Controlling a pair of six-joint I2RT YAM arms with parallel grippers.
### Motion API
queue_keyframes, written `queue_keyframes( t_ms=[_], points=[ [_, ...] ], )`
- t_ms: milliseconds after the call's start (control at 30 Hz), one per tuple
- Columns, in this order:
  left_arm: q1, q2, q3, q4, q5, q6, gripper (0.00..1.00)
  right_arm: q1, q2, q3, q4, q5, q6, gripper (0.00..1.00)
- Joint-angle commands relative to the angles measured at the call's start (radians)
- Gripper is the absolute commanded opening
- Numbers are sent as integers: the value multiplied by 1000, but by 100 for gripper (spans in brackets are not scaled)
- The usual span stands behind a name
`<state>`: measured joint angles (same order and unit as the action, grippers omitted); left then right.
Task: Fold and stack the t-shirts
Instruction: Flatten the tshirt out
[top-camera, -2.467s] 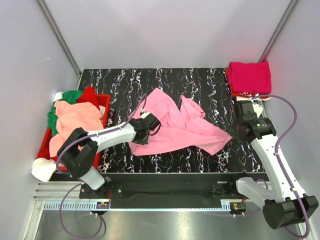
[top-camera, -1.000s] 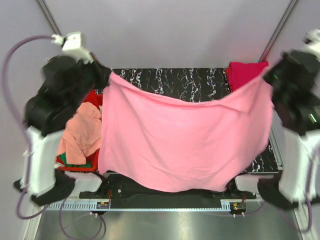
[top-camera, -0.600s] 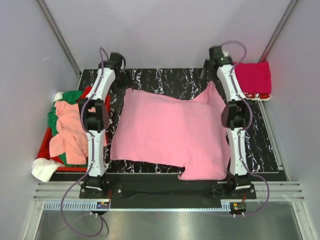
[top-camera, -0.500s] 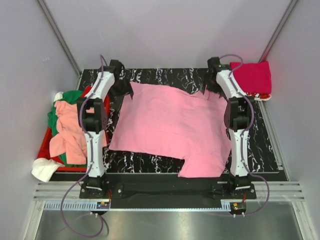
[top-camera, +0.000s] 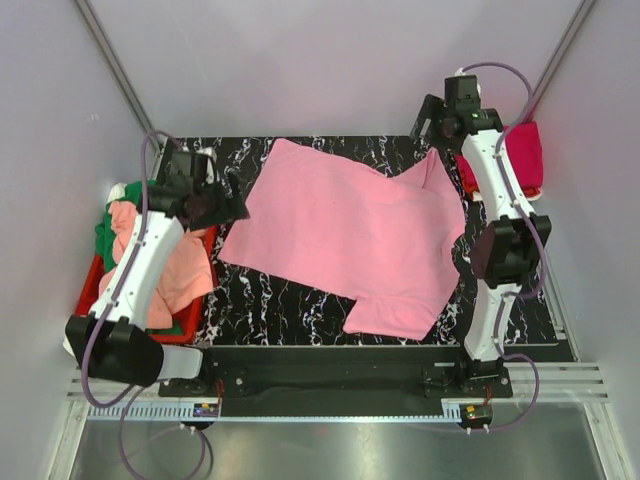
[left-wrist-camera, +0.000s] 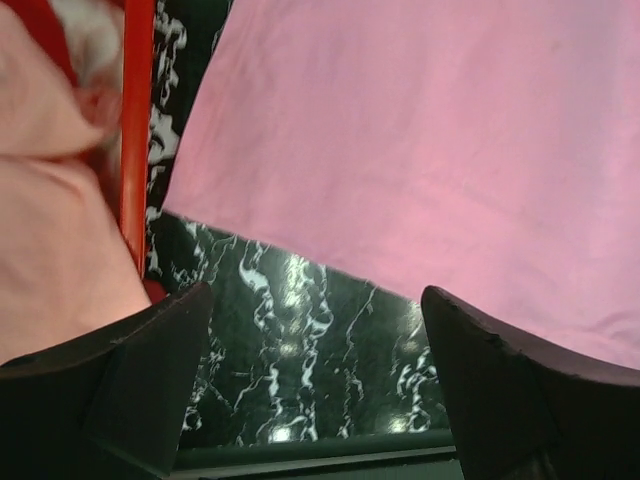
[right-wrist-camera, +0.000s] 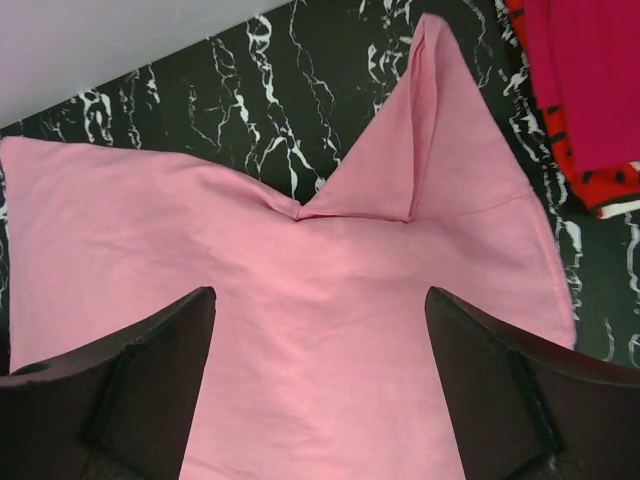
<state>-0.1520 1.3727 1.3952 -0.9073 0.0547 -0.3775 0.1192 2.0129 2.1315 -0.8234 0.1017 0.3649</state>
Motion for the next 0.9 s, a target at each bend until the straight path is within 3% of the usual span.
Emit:
queue_keyframes(
  t_ms=[0, 100, 200, 333, 467, 867],
  points=[
    [2, -110, -180, 62, -12, 59, 92, -38, 183, 27, -4, -74, 31, 85],
    [-6, -170, -261, 139, 50, 19, 92, -70, 251, 93, 1, -97, 61, 81],
    [-11, -132, -344, 246, 59, -49, 91, -82, 346, 186, -12, -123, 80, 79],
    [-76, 23, -311, 373, 74, -92, 90, -85, 458, 303, -32, -112, 88, 79],
    [-75, 173, -259, 352, 88, -127, 88, -85, 524, 347, -34, -114, 92, 75],
    [-52, 158, -292, 355, 96, -143, 88, -85, 558, 228, 47, -106, 126, 66]
  ],
)
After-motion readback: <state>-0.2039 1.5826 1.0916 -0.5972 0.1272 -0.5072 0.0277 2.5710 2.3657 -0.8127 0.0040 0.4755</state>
